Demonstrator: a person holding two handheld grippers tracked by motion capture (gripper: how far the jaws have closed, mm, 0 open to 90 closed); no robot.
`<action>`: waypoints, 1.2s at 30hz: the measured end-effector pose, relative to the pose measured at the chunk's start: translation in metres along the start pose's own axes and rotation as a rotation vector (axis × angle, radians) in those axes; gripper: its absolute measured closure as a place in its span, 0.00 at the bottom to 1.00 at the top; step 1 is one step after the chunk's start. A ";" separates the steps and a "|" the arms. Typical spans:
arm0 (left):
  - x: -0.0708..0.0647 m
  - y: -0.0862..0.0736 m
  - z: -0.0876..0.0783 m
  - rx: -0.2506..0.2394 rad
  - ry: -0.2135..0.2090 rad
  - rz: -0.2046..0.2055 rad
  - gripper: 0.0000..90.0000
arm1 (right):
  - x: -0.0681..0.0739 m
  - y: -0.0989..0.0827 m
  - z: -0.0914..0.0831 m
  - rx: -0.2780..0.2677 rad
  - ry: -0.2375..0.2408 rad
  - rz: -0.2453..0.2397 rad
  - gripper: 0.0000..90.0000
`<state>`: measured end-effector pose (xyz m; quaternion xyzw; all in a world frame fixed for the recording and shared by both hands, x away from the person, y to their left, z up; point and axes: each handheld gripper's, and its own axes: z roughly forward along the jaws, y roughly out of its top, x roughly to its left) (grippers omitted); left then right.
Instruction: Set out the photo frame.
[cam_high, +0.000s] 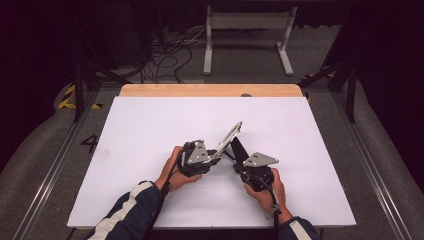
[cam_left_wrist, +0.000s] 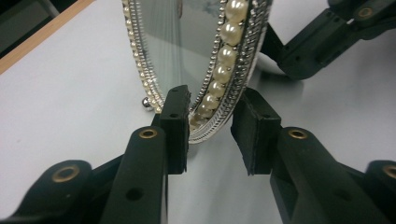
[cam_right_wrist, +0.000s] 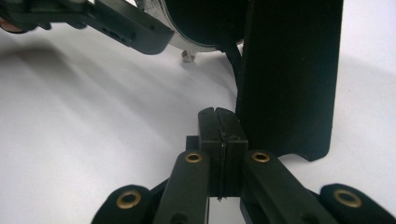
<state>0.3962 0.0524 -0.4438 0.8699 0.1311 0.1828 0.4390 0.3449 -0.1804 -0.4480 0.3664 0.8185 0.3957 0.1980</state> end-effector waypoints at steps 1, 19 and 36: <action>0.000 -0.001 0.002 0.009 0.008 0.006 0.73 | 0.002 0.000 0.001 0.000 0.001 -0.005 1.00; -0.001 0.000 0.003 0.026 0.026 0.059 0.81 | 0.002 -0.003 0.008 0.021 -0.016 -0.011 1.00; -0.007 0.004 -0.001 0.032 -0.001 0.072 0.81 | -0.005 -0.004 0.006 0.030 -0.007 0.009 1.00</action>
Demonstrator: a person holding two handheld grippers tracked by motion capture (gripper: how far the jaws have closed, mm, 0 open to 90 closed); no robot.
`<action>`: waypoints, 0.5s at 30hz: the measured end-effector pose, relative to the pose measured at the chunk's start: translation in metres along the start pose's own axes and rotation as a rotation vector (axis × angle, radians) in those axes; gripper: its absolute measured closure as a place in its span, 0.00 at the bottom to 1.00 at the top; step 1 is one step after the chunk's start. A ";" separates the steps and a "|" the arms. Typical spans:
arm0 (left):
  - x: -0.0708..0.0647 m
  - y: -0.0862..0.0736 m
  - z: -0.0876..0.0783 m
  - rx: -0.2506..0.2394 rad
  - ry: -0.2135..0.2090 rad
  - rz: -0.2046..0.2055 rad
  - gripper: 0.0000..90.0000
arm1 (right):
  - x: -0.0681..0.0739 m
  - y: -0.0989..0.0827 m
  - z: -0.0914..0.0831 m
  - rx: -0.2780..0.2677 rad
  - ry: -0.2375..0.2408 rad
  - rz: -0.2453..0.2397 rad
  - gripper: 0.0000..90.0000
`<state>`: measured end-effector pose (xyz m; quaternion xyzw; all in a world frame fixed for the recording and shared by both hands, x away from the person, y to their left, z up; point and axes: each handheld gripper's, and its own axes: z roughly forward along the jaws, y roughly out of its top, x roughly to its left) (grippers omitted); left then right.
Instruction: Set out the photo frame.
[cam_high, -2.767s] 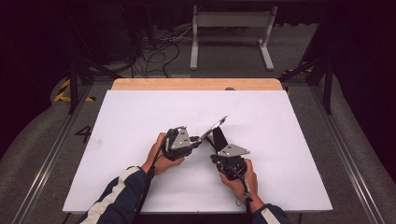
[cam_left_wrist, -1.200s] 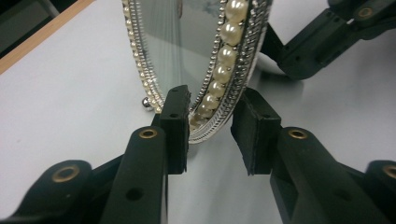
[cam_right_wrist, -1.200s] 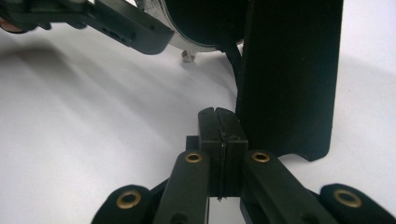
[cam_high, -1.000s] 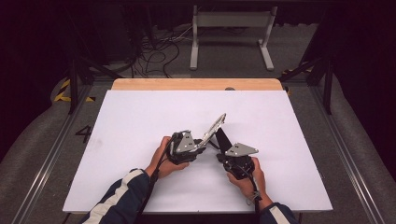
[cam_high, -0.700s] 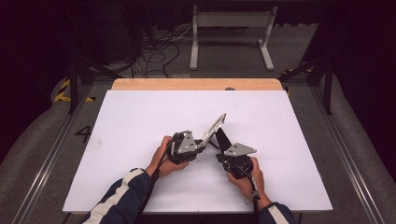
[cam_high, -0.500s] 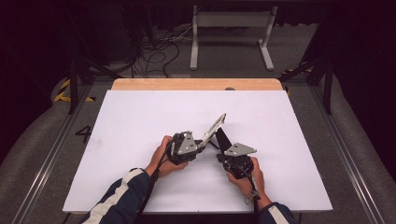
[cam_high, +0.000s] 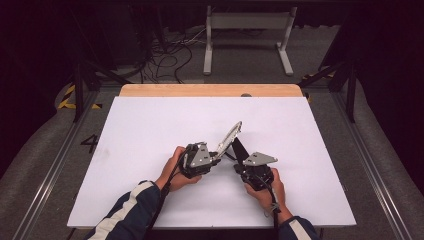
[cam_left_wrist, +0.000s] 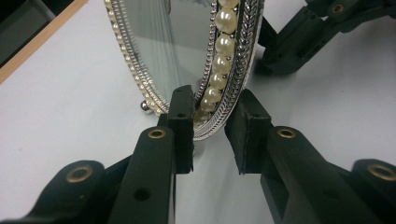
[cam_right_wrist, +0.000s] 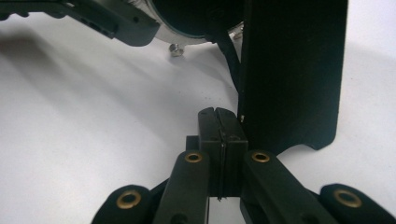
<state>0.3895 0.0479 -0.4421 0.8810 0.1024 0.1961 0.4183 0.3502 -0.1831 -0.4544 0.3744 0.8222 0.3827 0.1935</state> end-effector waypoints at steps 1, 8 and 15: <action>-0.001 0.001 0.000 -0.005 -0.003 0.006 0.81 | -0.001 0.000 0.000 0.000 0.002 0.002 1.00; -0.006 0.003 0.000 -0.004 -0.010 0.015 0.80 | -0.005 -0.001 -0.002 0.006 -0.001 0.001 1.00; -0.006 0.003 0.000 -0.009 -0.013 0.004 0.80 | -0.008 -0.001 -0.003 0.013 0.007 -0.003 1.00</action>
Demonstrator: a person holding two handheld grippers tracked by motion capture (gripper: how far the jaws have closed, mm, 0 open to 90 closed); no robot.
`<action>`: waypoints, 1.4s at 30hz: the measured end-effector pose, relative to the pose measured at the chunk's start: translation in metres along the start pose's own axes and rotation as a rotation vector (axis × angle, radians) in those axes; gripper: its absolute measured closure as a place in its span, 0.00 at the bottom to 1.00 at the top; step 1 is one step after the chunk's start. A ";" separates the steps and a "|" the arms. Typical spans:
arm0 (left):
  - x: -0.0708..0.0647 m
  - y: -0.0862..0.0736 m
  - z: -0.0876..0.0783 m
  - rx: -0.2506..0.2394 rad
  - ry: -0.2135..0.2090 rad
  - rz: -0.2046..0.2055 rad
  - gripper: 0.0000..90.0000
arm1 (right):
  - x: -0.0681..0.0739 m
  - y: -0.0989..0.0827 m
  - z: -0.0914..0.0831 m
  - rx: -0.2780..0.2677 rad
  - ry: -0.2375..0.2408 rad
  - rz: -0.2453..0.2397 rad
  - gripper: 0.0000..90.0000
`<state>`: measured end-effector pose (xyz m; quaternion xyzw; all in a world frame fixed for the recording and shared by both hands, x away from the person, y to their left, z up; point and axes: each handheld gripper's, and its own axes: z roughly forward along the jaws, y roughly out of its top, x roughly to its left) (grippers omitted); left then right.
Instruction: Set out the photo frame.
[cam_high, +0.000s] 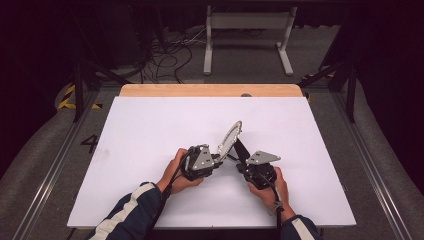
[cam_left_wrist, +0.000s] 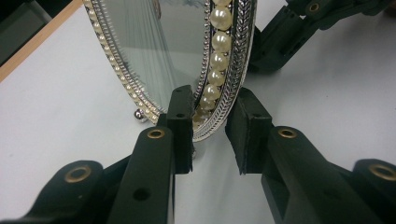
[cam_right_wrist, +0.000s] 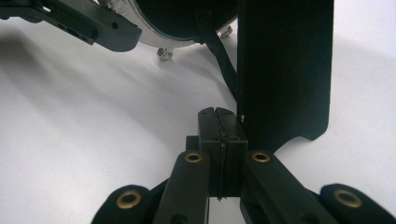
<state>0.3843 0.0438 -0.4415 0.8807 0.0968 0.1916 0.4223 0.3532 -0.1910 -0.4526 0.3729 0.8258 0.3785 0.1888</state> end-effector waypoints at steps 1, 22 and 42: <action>0.000 0.000 0.000 -0.001 -0.001 -0.004 0.80 | 0.000 0.000 0.000 -0.001 0.003 0.002 1.00; -0.005 0.002 -0.003 0.011 0.004 0.014 0.81 | -0.001 -0.002 -0.001 0.018 0.010 -0.001 1.00; -0.013 0.004 -0.003 -0.010 -0.014 0.015 0.80 | -0.004 -0.004 -0.006 0.024 0.018 -0.003 1.00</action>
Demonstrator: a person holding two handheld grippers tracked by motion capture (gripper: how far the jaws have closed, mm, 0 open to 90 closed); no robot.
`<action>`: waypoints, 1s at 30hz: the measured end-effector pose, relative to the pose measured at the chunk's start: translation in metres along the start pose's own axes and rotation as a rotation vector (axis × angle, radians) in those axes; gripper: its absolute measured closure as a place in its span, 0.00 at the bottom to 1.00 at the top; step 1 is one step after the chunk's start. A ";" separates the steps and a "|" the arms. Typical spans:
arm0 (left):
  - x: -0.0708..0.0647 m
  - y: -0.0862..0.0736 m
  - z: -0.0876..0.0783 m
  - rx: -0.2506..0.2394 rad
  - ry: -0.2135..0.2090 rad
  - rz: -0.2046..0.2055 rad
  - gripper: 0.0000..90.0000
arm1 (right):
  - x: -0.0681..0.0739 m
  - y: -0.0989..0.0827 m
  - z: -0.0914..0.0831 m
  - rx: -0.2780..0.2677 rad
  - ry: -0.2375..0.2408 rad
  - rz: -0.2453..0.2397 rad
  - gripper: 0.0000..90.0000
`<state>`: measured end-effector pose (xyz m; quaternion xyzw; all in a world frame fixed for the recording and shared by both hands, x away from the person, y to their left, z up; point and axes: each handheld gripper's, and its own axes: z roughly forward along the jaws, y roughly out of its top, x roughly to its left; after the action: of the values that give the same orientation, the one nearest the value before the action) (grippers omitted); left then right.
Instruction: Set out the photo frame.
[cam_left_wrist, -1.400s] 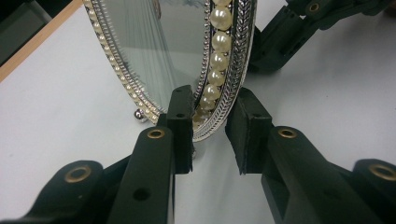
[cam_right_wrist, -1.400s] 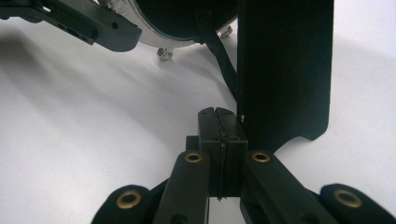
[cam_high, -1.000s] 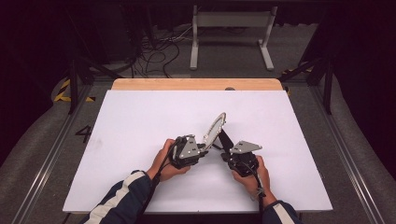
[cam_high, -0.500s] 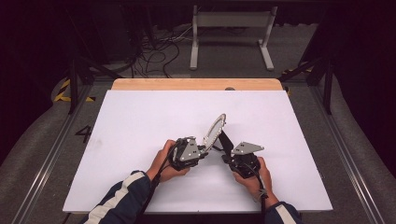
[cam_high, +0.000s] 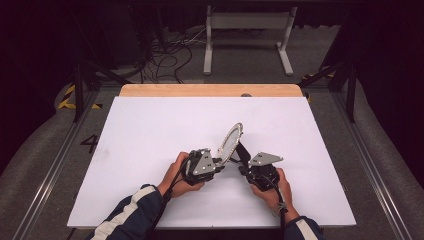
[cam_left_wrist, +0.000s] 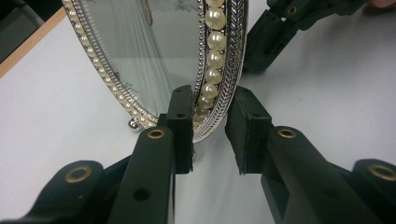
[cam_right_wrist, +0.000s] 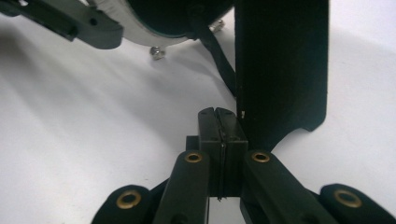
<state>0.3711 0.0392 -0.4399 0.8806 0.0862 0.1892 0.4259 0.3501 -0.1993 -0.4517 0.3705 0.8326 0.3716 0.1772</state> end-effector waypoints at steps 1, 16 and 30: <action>0.000 0.000 0.000 0.000 0.000 0.000 0.80 | 0.000 0.000 0.000 0.000 0.000 0.000 1.00; -0.003 0.002 0.007 -0.017 0.005 -0.023 0.79 | -0.011 -0.002 0.000 -0.004 -0.033 0.012 1.00; -0.002 0.002 0.009 -0.027 -0.012 -0.033 0.79 | -0.016 -0.004 0.001 0.001 -0.053 0.015 1.00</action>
<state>0.3733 0.0310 -0.4444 0.8743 0.0958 0.1781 0.4412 0.3591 -0.2124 -0.4553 0.3867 0.8249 0.3628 0.1963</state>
